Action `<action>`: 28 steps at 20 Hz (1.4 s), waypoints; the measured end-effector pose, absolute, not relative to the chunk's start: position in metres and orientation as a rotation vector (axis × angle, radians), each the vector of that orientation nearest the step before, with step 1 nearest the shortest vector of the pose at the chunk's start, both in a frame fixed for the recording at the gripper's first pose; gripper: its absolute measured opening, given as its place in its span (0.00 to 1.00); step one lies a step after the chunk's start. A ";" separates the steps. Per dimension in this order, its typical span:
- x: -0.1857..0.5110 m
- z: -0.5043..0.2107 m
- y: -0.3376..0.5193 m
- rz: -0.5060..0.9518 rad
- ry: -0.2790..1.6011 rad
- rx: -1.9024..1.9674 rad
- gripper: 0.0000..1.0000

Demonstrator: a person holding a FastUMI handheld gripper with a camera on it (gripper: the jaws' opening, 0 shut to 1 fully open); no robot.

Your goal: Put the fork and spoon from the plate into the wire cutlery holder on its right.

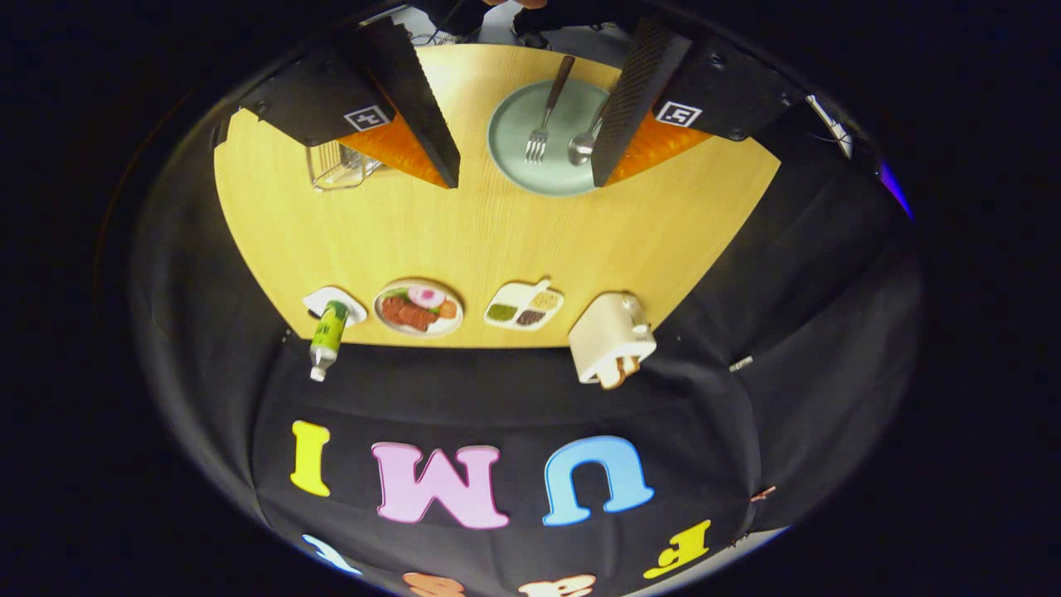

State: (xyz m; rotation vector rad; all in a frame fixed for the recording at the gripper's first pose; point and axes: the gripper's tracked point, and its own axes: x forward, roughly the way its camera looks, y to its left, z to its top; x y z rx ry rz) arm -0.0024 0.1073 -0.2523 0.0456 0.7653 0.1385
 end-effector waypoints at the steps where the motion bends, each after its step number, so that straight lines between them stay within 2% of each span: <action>1: -0.007 -0.270 0.111 0.142 0.822 0.047 0.99; 6: -0.030 -0.341 0.123 0.131 1.016 0.005 1.00; 16: -0.045 -0.422 0.133 0.133 1.189 -0.087 0.97; 20: -0.052 -0.440 0.140 0.151 1.262 -0.108 0.87; 22: -0.055 -0.449 0.141 0.139 1.302 -0.110 0.77; 26: -0.052 -0.448 0.130 0.108 1.317 -0.169 0.55; 28: -0.050 -0.448 0.123 0.078 1.330 -0.165 0.33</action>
